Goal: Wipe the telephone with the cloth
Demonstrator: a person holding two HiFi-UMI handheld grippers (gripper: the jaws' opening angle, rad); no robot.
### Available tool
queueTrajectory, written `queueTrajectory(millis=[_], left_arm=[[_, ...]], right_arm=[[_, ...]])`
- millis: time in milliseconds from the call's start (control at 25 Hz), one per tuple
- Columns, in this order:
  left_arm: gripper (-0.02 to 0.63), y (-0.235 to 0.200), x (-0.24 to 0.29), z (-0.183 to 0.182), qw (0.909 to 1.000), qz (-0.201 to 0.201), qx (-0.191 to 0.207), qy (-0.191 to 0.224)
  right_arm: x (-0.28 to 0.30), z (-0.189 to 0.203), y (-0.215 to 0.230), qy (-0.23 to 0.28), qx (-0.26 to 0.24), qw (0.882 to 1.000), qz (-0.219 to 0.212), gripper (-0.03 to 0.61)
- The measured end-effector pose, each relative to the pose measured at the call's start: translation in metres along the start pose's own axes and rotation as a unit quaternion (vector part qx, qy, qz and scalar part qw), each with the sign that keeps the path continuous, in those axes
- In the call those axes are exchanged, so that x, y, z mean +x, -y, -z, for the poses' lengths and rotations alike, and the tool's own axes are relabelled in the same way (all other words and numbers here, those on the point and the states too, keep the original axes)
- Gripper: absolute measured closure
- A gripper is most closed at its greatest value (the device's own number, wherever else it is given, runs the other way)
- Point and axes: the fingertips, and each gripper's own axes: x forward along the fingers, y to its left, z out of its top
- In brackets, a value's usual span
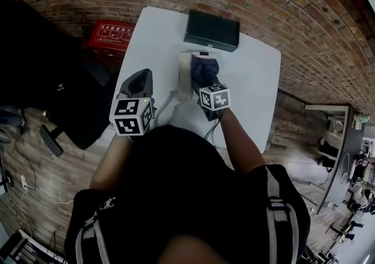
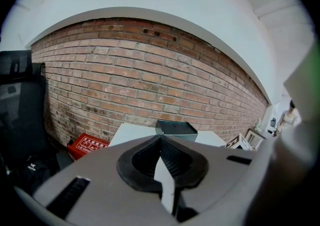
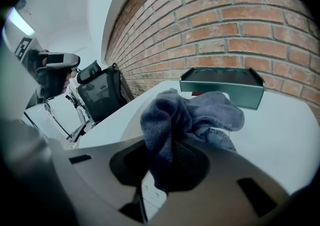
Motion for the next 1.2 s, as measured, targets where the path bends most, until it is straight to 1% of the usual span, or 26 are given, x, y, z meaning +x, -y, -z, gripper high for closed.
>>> queueTrajectory(millis=[320,640,760,1000,1200], left_arm=[[0.617,0.006,0.002,0.001,1.0000,0.008,0.003,-0.002],[0.617,0.005,0.004,0.002,0.9999,0.010,0.004,-0.006],[0.617,0.005,0.004,0.001,0.9999,0.012,0.004,-0.006],[0.617,0.005,0.003,0.001,0.9999,0.013,0.005,-0.007],[0.617,0.005,0.002,0.001,0.9999,0.013,0.007,-0.007]], right_arm=[[-0.007,0.017,-0.008,-0.006,0.020,1.000,-0.016,0.529],[-0.015,0.036,-0.018,-0.011,0.055,0.997,-0.043,0.531],[-0.018,0.047,-0.023,-0.019,0.058,0.997,-0.054,0.531],[-0.022,0.056,-0.028,-0.016,0.054,0.998,-0.040,0.531],[-0.025,0.062,-0.030,-0.022,0.059,0.997,-0.047,0.531]])
